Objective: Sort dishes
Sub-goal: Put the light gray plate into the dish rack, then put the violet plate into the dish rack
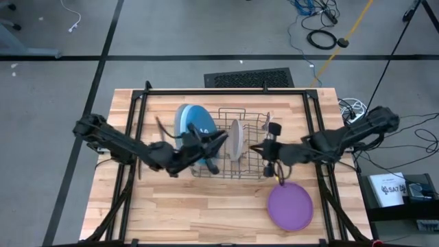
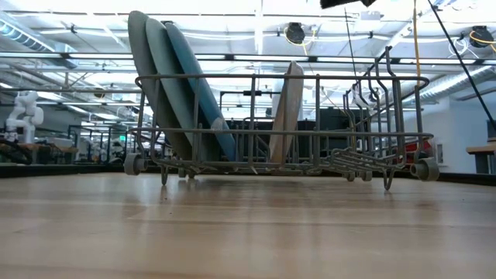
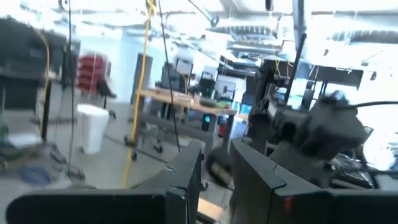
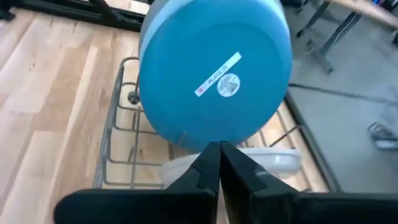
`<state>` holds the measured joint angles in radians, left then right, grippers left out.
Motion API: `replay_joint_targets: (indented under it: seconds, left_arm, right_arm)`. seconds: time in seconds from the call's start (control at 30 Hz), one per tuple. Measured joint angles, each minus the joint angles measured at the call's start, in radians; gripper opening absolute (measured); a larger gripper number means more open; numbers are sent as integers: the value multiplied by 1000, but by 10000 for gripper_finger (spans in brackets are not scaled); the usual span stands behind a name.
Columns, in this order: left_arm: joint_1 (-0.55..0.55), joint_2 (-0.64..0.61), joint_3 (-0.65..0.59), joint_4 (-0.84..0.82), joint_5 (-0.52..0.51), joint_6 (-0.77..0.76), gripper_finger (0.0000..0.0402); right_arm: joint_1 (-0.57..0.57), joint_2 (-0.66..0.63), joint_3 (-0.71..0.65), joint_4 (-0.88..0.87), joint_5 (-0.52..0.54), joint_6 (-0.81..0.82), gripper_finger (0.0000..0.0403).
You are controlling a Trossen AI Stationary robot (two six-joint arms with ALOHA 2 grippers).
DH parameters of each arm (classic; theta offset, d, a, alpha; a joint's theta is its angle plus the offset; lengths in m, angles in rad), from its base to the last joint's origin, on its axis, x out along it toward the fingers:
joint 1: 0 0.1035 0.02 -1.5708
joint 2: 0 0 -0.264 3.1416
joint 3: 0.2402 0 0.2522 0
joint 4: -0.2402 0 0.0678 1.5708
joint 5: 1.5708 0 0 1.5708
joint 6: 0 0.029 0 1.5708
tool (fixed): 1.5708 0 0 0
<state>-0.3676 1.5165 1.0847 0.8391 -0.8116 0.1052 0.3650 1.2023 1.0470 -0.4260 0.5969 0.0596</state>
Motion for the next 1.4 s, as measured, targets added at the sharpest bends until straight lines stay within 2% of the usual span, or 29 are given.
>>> replay_joint_targets:
  seconds: [0.3,0.53,0.8,1.1,1.4]
  left_arm:
    - [-66,-126,0,-10,-9,252,86]
    - [-96,-169,0,-19,-11,376,86]
    - [-106,-170,0,-35,-14,426,86]
    - [-107,-169,0,-45,-16,426,86]
    - [-111,-169,0,-63,-16,425,86]
  right_arm:
    - [-151,104,0,8,-132,152,1]
    - [-196,177,22,-59,-131,243,0]
    - [-227,220,63,-95,-135,264,0]
    - [-274,318,135,-80,-186,167,0]
    - [-274,331,153,-51,-236,106,0]
